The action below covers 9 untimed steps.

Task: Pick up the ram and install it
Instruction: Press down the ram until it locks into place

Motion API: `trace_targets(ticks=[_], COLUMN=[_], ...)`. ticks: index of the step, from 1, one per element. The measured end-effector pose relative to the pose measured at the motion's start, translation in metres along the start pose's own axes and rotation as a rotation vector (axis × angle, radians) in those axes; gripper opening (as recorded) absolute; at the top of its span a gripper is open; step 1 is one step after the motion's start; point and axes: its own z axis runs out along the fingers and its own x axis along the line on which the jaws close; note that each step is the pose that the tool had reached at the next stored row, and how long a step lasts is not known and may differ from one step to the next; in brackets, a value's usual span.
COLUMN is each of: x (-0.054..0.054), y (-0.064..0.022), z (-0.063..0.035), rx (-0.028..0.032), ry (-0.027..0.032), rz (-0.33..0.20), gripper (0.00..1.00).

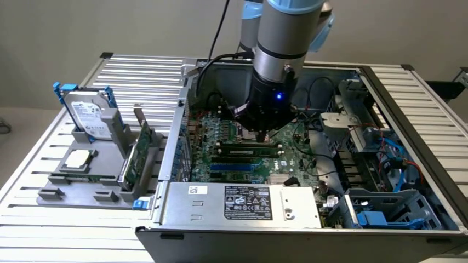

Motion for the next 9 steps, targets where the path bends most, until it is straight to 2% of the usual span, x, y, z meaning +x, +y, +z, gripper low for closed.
trace_targets(ticks=[9], x=[0.005], y=[0.0005], z=[0.0001], rx=[-0.0011], ry=[-0.0036], rz=[0.066], gripper=[0.11])
